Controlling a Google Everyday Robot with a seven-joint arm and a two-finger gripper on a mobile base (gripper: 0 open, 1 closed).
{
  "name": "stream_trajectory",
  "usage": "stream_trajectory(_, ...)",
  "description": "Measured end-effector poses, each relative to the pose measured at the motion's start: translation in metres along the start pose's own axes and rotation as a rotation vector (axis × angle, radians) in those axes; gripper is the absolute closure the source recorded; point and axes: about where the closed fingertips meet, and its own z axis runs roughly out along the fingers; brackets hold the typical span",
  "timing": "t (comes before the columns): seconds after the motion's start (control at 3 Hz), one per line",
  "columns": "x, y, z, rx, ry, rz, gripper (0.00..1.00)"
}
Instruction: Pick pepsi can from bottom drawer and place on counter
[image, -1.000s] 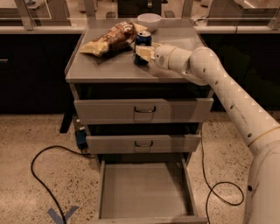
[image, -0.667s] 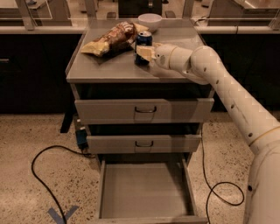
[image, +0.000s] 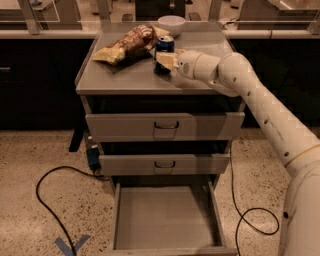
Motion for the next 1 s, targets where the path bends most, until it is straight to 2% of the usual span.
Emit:
stream_trajectory(0.67, 0.0, 0.0, 0.0, 0.0, 0.0, 0.0, 0.18)
stream_trajectory(1.0, 0.0, 0.0001, 0.0001, 0.0, 0.0, 0.0, 0.0)
